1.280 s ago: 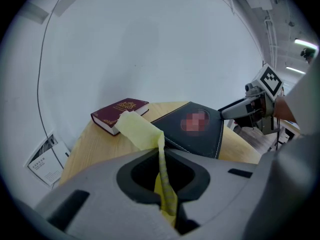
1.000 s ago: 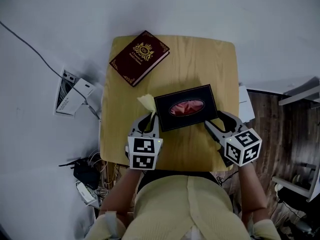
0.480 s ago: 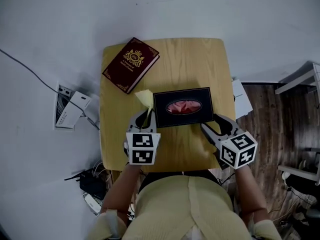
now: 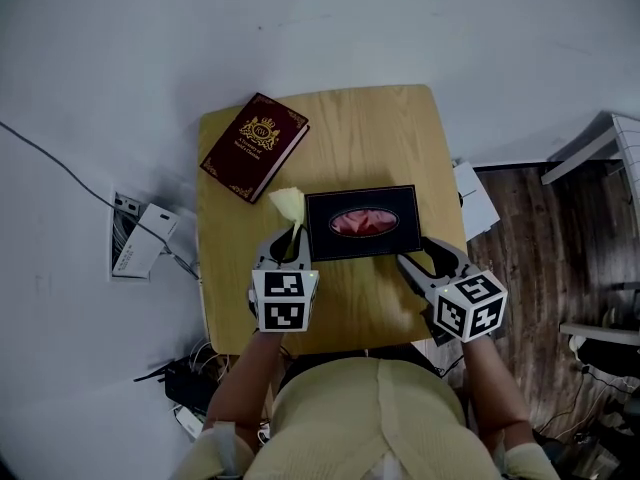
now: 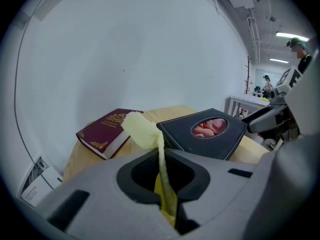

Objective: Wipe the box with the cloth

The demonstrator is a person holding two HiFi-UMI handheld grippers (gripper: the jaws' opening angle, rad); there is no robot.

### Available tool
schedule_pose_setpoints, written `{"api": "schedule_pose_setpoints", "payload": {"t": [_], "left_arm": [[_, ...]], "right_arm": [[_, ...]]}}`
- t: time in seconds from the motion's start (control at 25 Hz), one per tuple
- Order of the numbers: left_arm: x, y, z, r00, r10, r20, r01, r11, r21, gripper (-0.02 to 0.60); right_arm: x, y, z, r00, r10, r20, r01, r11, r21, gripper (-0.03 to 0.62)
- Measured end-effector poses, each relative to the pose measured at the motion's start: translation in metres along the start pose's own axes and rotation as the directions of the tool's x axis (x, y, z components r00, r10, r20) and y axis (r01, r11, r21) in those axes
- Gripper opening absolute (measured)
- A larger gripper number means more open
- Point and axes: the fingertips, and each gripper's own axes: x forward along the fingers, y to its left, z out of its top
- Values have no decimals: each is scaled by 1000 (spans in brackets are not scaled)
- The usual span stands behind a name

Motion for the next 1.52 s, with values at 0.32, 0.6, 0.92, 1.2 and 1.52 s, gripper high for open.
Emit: {"api": "schedule_pose_setpoints", "payload": {"t": [0.32, 0.6, 0.92, 1.2, 1.52], "left_arm": [[-9, -3, 1, 1000, 3, 31, -4, 1000, 13, 29], [-45, 1, 9, 992, 41, 118, -39, 999, -17, 29], [-75, -6, 12, 986, 34, 165, -27, 999, -43, 29], [-83, -14, 12, 983, 16, 183, -8, 999, -44, 29], [-86, -20, 3, 986, 1, 169, 8, 998, -55, 29]], "right_arm": [[-14, -3, 14, 997, -27, 70, 27, 1000, -1, 241], [-36, -3, 19, 989, -64, 130, 65, 998, -3, 218], [-51, 15, 23, 983, -54, 177, 56, 998, -8, 144], [-57, 24, 21, 979, -72, 188, 74, 997, -6, 70], [-59, 26, 16, 979, -93, 182, 91, 996, 18, 38]]}}
